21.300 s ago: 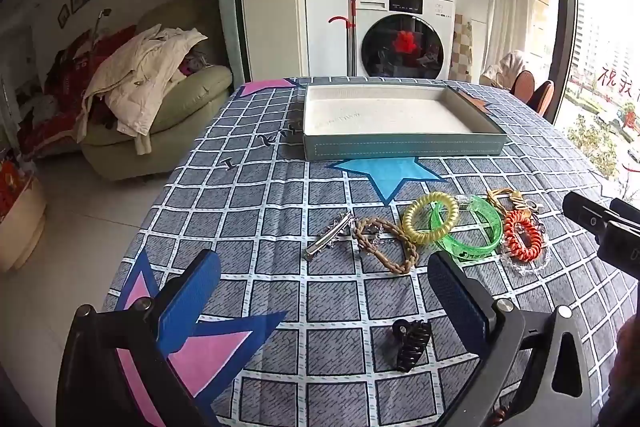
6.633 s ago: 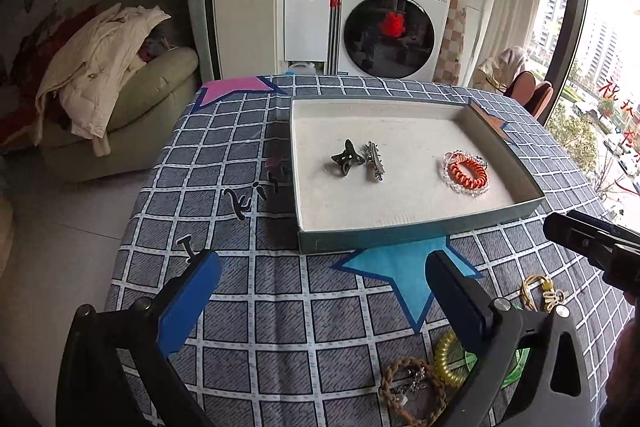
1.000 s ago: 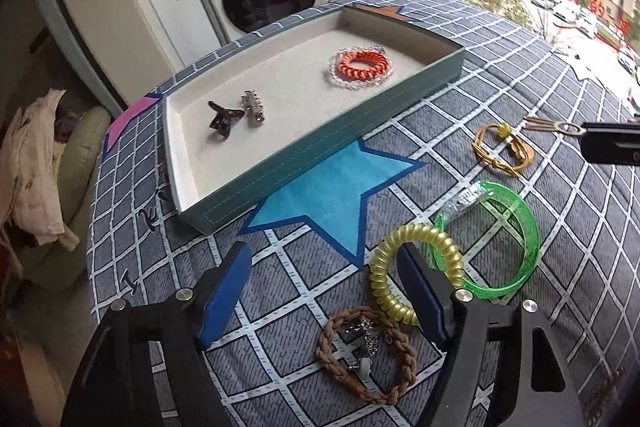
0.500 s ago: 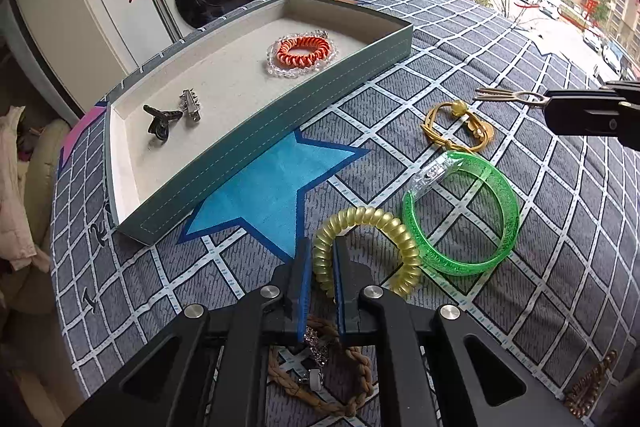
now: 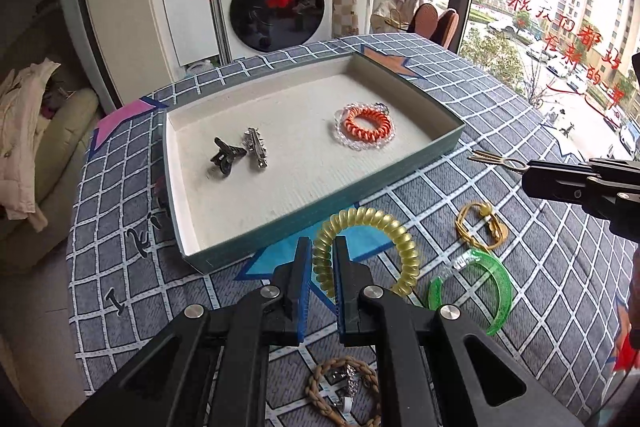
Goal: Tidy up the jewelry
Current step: 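Carry the yellow coil bracelet and bunny keychain with both grippers into the tray, then open both grippers to drop the coil bracelet and bunny keychain in the tray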
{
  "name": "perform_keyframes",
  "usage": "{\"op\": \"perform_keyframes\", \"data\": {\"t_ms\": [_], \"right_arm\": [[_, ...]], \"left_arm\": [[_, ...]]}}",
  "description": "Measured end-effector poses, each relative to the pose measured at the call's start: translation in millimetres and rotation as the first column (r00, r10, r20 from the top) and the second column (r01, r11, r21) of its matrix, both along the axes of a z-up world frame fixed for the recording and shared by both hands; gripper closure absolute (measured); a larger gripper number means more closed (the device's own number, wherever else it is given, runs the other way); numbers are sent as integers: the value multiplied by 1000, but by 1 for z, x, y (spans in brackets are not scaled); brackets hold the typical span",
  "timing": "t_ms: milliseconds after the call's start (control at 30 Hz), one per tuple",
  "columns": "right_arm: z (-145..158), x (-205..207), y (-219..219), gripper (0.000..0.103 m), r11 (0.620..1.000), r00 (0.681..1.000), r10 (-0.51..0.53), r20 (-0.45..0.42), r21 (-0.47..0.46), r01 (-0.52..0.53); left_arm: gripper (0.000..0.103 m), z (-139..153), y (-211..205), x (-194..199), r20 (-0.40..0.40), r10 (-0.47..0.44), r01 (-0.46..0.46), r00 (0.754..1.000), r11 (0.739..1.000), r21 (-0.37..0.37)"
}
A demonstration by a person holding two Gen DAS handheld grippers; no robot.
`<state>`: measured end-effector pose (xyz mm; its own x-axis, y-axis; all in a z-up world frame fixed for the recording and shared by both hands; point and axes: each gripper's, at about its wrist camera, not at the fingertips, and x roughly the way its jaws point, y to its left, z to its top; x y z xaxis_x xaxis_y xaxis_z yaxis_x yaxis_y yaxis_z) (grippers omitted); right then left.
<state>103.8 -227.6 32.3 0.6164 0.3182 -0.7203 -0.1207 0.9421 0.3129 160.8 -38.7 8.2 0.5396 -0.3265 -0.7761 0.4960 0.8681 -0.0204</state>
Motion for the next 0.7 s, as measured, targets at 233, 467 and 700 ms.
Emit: {"op": "perform_keyframes", "data": {"t_ms": [233,467,700], "right_arm": [[6,48,18,94,999,1000,22,10,-36,-22],[-10,97,37,94,998,999,32,-38,-55,-34],[-37,133,42,94,997,994,8,-107,-76,-17]], "left_arm": [[73,1,12,40,0,124,-124,992,992,-12],[73,-15,17,77,-33,226,-226,974,974,-1],[73,-33,12,99,-52,261,-259,964,965,41]]}}
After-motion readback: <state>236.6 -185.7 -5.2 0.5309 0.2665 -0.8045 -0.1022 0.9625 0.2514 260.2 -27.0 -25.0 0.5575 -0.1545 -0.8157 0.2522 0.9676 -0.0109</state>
